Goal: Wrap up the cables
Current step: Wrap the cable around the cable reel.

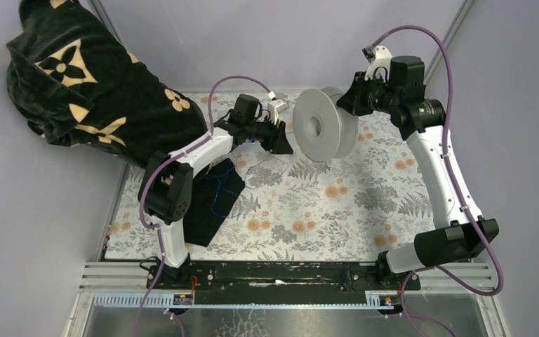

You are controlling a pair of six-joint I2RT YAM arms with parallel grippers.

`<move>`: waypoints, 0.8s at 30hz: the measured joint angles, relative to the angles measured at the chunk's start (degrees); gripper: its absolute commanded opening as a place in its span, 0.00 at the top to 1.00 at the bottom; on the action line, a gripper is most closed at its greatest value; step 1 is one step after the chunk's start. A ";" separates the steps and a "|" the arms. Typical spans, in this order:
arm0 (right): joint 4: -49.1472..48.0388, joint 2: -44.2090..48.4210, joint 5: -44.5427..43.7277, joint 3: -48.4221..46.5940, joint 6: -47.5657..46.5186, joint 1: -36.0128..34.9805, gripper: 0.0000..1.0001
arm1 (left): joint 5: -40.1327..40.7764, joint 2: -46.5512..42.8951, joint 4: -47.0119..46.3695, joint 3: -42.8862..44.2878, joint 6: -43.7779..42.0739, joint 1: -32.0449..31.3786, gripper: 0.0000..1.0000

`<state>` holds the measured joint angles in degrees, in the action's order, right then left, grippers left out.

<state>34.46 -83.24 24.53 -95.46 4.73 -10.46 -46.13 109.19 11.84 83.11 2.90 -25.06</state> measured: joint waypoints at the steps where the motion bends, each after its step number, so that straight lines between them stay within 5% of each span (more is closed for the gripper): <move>1: -0.04 0.04 -0.20 -0.66 0.17 0.02 1.00 | -0.28 -0.22 -0.94 -0.63 0.09 0.09 0.42; 7: 0.68 0.94 -2.47 -1.88 0.52 0.13 1.00 | -3.56 -4.50 -5.81 -6.97 0.52 1.16 0.17; 24: 3.19 1.20 -2.67 1.27 -4.83 0.35 1.00 | -10.91 -11.13 -17.68 -13.07 6.47 4.98 0.00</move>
<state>37.65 -82.04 21.87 -94.19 -0.10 -10.11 -57.04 98.06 -5.85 70.04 9.37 -20.08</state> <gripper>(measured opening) 0.118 0.997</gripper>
